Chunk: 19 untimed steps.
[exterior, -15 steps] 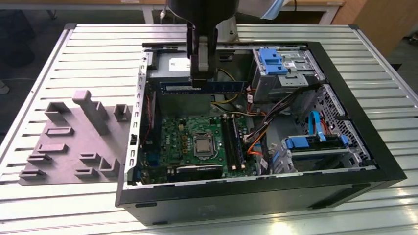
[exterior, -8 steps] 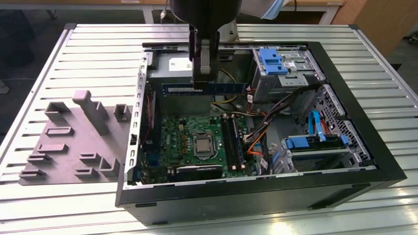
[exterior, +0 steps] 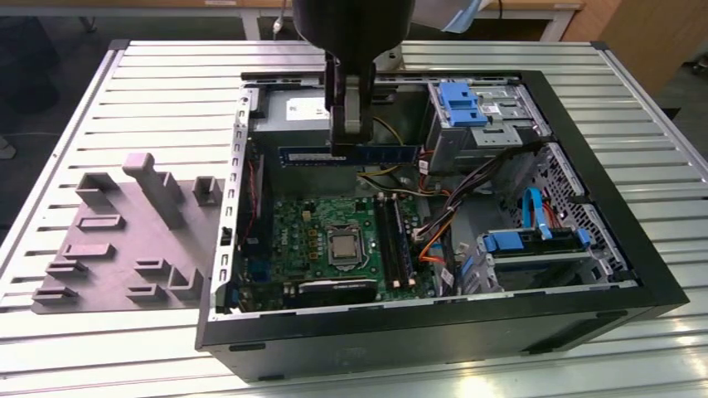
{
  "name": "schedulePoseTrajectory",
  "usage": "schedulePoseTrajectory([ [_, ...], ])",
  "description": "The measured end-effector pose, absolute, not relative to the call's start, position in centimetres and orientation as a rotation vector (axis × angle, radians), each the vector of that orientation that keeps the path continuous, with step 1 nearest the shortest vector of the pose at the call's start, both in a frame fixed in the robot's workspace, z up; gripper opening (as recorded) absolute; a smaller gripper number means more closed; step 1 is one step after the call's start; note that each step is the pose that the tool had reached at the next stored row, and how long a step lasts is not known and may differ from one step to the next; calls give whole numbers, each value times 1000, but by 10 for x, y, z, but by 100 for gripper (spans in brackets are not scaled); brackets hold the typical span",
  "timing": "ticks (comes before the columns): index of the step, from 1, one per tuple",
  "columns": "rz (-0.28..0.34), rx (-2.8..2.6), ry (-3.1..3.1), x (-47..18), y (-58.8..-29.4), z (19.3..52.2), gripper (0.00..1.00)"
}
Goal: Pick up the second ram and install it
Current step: 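Pick up the second ram and move it above second insertion slot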
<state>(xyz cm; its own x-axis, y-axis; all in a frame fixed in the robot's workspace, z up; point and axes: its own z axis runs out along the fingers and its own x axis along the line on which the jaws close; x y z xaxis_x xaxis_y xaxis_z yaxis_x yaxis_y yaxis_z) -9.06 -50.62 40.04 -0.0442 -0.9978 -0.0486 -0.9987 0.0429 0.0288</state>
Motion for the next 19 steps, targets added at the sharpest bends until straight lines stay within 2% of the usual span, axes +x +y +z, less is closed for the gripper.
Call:
schedulePoseTrajectory([
  [19,85,-2161,2258,-81,-506,385,11],
])
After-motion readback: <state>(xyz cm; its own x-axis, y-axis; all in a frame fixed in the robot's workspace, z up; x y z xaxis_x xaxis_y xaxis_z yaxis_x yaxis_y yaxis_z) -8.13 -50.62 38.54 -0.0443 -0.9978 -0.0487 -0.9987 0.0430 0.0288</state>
